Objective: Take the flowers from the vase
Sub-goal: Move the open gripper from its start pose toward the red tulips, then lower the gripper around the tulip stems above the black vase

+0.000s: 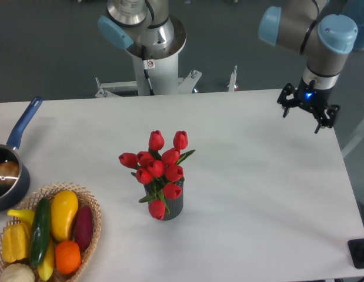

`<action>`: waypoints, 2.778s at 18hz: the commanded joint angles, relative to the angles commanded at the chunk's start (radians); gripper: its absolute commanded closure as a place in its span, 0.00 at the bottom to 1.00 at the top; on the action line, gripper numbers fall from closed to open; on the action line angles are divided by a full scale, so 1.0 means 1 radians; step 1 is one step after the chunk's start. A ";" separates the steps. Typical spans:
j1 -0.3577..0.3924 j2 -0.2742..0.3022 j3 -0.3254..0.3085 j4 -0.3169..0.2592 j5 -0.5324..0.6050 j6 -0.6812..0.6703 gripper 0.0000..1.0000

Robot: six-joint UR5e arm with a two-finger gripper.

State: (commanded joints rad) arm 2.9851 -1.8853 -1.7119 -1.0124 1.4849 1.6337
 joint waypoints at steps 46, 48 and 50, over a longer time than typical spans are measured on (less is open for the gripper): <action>-0.230 0.121 -0.215 -0.017 -0.836 -0.066 0.00; -0.242 0.121 -0.221 -0.017 -0.877 -0.067 0.00; -0.250 0.120 -0.224 -0.017 -0.916 -0.069 0.00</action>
State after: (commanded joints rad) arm 2.7351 -1.7656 -1.9359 -1.0293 0.5693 1.5647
